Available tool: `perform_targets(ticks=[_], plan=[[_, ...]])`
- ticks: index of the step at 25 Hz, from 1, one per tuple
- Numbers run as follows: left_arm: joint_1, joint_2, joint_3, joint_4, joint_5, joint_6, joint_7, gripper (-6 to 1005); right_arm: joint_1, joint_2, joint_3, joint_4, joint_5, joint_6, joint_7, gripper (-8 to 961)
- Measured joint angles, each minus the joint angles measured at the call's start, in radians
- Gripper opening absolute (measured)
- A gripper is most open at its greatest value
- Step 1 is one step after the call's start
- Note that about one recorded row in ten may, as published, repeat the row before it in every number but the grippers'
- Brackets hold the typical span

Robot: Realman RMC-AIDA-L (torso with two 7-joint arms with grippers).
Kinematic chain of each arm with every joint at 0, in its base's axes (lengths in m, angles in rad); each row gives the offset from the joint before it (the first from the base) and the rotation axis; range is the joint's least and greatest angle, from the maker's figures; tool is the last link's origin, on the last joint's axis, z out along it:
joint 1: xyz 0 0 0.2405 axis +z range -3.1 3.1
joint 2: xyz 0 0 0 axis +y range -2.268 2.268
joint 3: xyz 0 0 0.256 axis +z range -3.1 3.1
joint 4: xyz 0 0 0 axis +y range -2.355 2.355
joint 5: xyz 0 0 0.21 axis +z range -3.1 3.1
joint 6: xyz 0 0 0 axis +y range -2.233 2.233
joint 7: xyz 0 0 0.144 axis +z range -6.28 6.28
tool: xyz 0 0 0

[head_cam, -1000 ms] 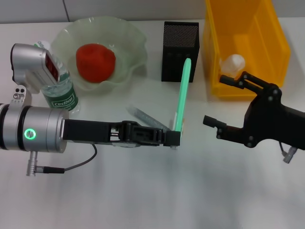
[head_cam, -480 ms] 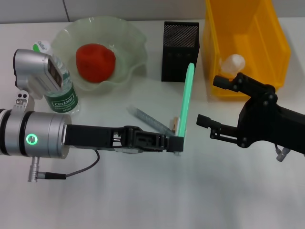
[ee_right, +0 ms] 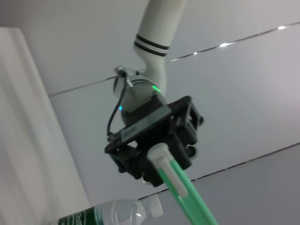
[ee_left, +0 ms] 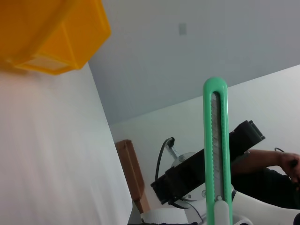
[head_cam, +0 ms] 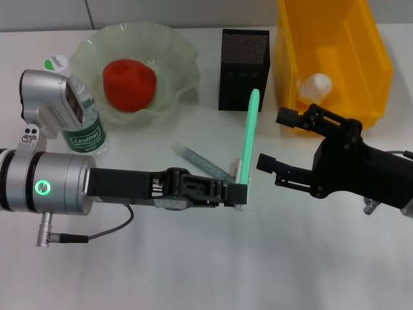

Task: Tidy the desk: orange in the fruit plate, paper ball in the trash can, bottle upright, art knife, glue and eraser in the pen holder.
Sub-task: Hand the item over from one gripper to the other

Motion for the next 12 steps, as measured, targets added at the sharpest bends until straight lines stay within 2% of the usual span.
perform_targets(ticks=[12], plan=[[-0.008,0.001,0.000,0.003,-0.002,0.016,-0.008,190,0.012,0.003,-0.026,0.032,0.000,0.030,-0.157,785]])
